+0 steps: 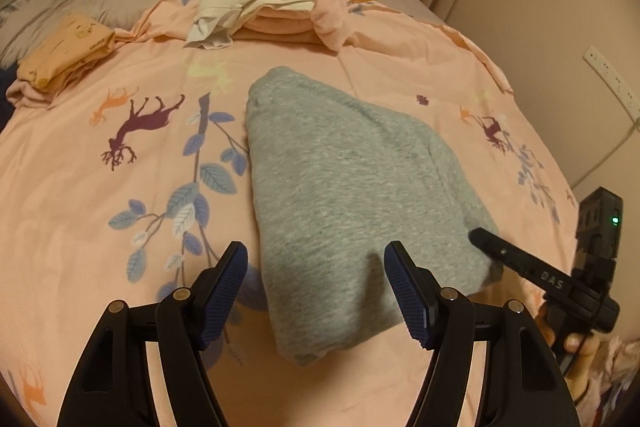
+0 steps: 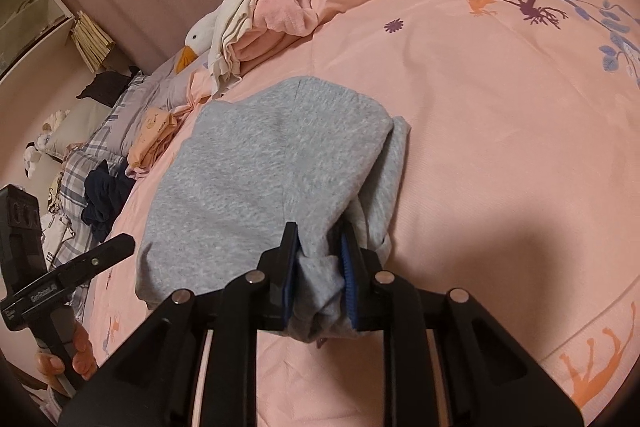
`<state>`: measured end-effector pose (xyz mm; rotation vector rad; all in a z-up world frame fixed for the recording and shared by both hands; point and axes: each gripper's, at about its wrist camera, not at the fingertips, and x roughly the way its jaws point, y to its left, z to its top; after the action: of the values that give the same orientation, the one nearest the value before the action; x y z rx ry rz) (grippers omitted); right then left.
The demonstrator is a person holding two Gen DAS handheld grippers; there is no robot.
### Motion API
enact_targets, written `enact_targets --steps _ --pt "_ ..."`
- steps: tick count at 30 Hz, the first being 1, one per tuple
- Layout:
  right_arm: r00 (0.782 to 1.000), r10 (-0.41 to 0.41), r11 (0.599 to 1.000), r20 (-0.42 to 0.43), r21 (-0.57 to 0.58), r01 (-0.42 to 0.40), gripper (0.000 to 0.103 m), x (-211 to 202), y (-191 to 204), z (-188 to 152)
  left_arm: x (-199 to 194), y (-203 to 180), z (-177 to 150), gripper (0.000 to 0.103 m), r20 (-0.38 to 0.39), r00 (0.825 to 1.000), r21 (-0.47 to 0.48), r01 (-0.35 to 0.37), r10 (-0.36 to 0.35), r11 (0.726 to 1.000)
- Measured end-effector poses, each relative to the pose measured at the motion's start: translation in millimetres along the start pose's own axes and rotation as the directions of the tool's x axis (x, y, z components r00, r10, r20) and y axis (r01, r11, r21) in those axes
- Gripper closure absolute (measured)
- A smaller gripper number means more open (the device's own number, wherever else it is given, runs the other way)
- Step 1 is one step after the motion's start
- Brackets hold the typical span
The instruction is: Fold small clothes
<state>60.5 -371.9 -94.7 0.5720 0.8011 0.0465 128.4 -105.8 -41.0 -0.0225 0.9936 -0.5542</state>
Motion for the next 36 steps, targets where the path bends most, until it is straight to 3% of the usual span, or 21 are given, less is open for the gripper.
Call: enact_targets --steps 36 --pt "0.999 0.042 0.998 0.000 0.036 -0.042 0.083 -1 -10 -8 23 -14 -6 0.033 -0.061 0.998 0.039 -0.034 0.036 0.999"
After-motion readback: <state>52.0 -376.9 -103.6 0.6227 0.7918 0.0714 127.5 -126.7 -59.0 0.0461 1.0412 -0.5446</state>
